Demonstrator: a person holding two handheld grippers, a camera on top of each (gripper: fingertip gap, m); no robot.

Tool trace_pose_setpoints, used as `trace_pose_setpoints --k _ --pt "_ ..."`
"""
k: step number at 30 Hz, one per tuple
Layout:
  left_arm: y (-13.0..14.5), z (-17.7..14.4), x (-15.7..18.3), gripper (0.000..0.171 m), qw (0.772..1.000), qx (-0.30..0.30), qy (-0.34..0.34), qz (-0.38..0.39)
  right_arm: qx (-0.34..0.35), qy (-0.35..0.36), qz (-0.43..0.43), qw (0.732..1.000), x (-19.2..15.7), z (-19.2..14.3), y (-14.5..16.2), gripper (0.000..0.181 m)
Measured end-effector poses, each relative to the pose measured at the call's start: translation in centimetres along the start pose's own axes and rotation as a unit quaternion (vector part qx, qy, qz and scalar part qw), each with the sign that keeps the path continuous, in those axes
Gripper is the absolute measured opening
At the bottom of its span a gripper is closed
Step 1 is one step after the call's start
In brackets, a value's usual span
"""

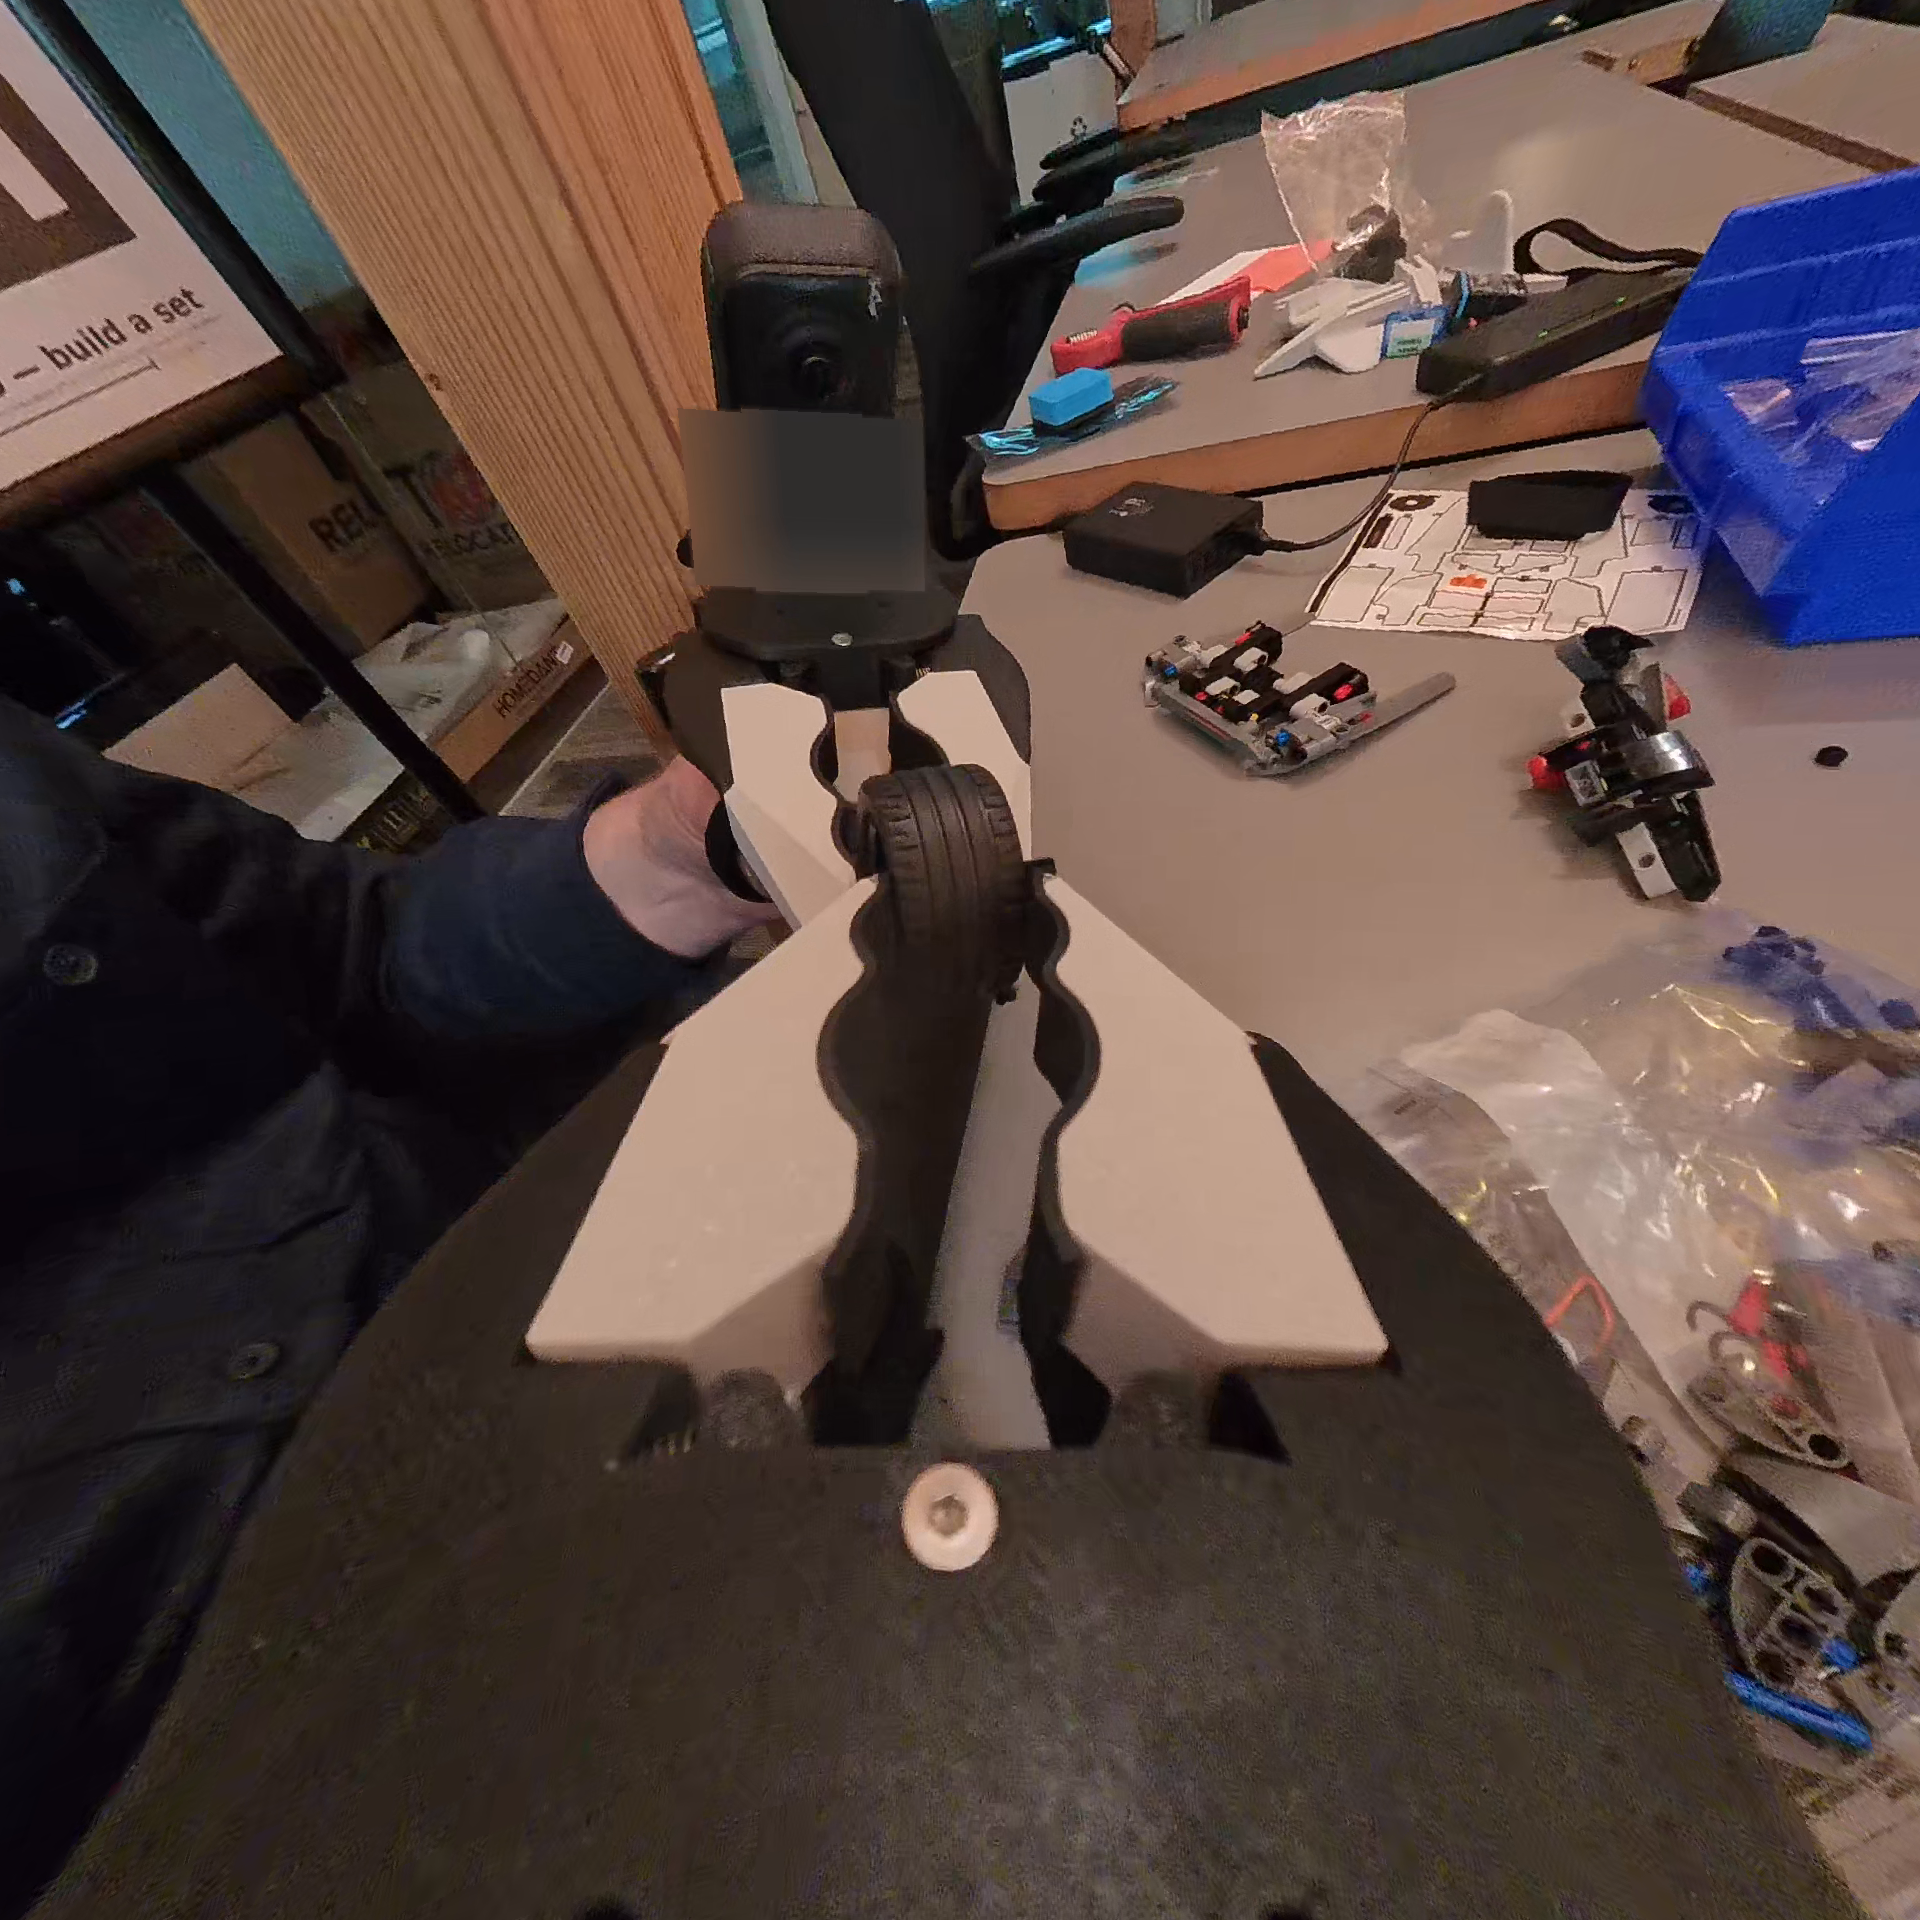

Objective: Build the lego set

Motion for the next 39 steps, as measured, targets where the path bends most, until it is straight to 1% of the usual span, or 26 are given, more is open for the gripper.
trace_pose_setpoints --k 2,7,12,14,16,18,20,22,25,27,29,30,31,33,34,36,37,38,39 --pt "0.1 0.0 -0.1 0.022 1.0 -0.005 -0.007 0.006 -0.004 0.01 -0.004 1.0 0.0 0.1 0.0 0.022" --pt "0.2 0.2 -0.5 0.021 0.998 -0.026 -0.05 0.037 -0.012 0.041 -0.005 0.999 0.4 0.3 0.0 0.02" --pt "0.5 0.5 -1.1 0.021 0.988 -0.058 -0.12 0.078 -0.011 0.073 0.007 0.997 1.0 0.6 0.0 0.017" --pt "0.3 0.4 -1.2 0.02 0.987 -0.048 -0.129 0.083 -0.009 0.084 0.009 0.996 1.0 0.7 -0.1 0.017" --pt "0.6 0.4 -1.6 0.02 0.981 -0.063 -0.16 0.094 -0.015 0.104 -0.002 0.994 1.1 1.0 -0.1 0.017" --pt "0.7 0.4 -1.9 0.02 0.982 -0.051 -0.16 0.091 -0.011 0.114 -0.005 0.993 1.3 1.2 0.0 0.018" --pt "0.7 0.1 -2.3 0.021 0.982 -0.047 -0.16 0.094 -0.008 0.117 -0.03 0.993 1.3 1.4 -0.1 0.019" --pt "0.5 -0.1 -1.8 0.022 0.978 -0.036 -0.159 0.129 -0.01 0.107 -0.073 0.992 0.8 1.1 -0.3 0.022" --pt "0.0 -0.6 -0.8 0.022 0.954 -0.046 -0.198 0.219 -0.024 0.145 -0.171 0.974 -0.2 0.4 -0.5 0.022" --pt "-0.5 -1.0 -0.2 0.021 0.927 -0.051 -0.228 0.294 -0.022 0.15 -0.205 0.967 -1.3 0.2 -0.9 0.023" --pt "-0.8 -1.1 0.6 0.021 0.907 -0.062 -0.246 0.337 -0.025 0.164 -0.246 0.955 -2.0 0.0 -1.1 0.024" --pt "-0.8 -1.2 0.8 0.022 0.896 -0.074 -0.262 0.352 -0.033 0.168 -0.248 0.953 -2.2 0.0 -1.0 0.024" --pt "-0.8 -1.3 0.8 0.022 0.883 -0.083 -0.279 0.367 -0.035 0.165 -0.239 0.956 -2.3 0.0 -1.0 0.027" --pt "-0.8 -1.3 0.6 0.022 0.866 -0.091 -0.315 0.377 -0.029 0.161 -0.202 0.966 -2.3 -0.3 -1.0 0.028" --pt "-1.0 -1.5 0.4 0.022 0.859 -0.084 -0.341 0.372 -0.018 0.143 -0.178 0.973 -2.5 -0.4 -1.0 0.033" --pt "-1.1 -1.4 0.4 0.022 0.853 -0.072 -0.364 0.367 0.017 0.121 -0.109 0.987 -2.5 -0.5 -1.2 0.043" --pt "-1.2 -1.3 0.5 0.022 0.845 -0.071 -0.381 0.369 0.029 0.11 -0.078 0.99 -2.4 -0.3 -1.2 0.052" --pt "-1.3 -1.1 0.4 0.022 0.835 -0.069 -0.402 0.371 0.044 0.098 -0.058 0.993 -2.5 -0.1 -1.2 0.056" --pt "-1.3 -0.8 0.5 0.022 0.827 -0.066 -0.417 0.372 0.055 0.094 -0.042 0.993 -2.5 0.2 -1.2 0.066"
Point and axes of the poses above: each gripper's, where its closed fingertips meet, z out along the fingers, y out of its underside, x = y × z across the jaws, the point moved 5 cm from there along -z, back along the fingers, and after that the axes turned 6 degrees about -x, right-handed, at the moved point
